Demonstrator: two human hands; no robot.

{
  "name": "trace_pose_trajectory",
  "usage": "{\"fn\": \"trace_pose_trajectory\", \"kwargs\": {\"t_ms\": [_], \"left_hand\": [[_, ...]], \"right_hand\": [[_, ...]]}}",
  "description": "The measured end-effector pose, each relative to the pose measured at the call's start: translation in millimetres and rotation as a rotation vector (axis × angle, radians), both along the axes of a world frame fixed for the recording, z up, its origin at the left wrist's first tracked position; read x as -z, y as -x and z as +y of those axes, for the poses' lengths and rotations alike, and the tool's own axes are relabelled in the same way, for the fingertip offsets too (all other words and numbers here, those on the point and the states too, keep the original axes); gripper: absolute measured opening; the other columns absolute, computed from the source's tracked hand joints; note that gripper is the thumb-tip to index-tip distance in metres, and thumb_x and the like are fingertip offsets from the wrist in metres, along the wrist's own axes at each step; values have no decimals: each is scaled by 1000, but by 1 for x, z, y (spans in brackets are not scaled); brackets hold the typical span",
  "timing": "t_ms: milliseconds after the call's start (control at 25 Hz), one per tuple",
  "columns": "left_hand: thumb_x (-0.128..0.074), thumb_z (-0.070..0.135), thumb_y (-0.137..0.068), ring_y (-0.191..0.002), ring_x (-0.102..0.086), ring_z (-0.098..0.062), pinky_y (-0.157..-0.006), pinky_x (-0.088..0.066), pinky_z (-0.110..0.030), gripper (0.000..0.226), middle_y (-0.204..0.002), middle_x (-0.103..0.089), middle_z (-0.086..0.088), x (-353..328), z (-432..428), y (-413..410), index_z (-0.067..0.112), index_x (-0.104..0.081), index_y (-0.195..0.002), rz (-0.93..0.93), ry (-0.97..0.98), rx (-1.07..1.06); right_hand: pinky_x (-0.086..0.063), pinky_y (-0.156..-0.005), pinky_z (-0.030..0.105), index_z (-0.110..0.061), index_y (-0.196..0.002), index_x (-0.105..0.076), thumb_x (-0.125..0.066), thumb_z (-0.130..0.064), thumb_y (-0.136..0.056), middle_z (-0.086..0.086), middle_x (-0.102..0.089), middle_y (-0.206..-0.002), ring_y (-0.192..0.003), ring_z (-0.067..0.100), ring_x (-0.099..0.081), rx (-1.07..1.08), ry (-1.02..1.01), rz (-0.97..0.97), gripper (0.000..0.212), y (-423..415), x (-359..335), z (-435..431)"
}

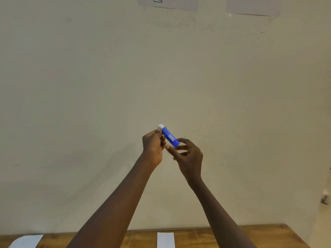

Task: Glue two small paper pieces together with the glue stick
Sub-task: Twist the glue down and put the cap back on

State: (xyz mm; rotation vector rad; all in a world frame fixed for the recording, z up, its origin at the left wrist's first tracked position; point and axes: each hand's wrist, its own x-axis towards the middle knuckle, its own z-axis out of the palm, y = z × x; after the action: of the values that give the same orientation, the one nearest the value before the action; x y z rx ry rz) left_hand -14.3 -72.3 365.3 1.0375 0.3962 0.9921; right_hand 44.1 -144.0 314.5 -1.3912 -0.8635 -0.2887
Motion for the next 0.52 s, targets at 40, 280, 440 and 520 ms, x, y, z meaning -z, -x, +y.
{"fn": "trace_pose_trajectory", "kwargs": {"t_ms": [40, 280, 440, 520], "left_hand": [[-49, 21, -91, -58, -37, -13, -59, -39, -21, 23, -66, -42, -4, -1, 1, 2, 12, -60, -73, -29, -48, 65], [-46, 23, -92, -68, -47, -9, -66, -43, -18, 21, -77, -56, 2, 2, 1, 1, 16, -65, -87, -1, -284, 166], [-45, 21, -93, -71, -49, -9, -68, -43, -20, 21, -83, -60, 3, 3, 3, 0, 20, -64, -84, -43, -279, 128], [-44, 20, -93, -70, -48, -9, -68, -43, -20, 21, -83, -59, 2, 4, 2, 1, 20, -63, -85, -37, -299, 133]], "right_hand": [[-48, -47, 21, -5, -85, -67, -61, -47, -77, 5, -69, -63, -48, 16, -60, -175, 13, 269, 43, -1, -3, -3], [-45, -36, 14, -7, -65, -62, -56, -42, -82, -2, -56, -42, -33, 6, -48, -749, -219, 1057, 39, 3, -10, -6], [-47, -38, 13, -6, -63, -62, -51, -49, -82, 0, -59, -44, -34, 7, -52, -804, -170, 1055, 48, 6, -15, -8], [-44, -35, 13, -6, -59, -61, -44, -51, -85, -1, -56, -41, -31, 7, -48, -867, -123, 1063, 54, 8, -17, -11]]}}
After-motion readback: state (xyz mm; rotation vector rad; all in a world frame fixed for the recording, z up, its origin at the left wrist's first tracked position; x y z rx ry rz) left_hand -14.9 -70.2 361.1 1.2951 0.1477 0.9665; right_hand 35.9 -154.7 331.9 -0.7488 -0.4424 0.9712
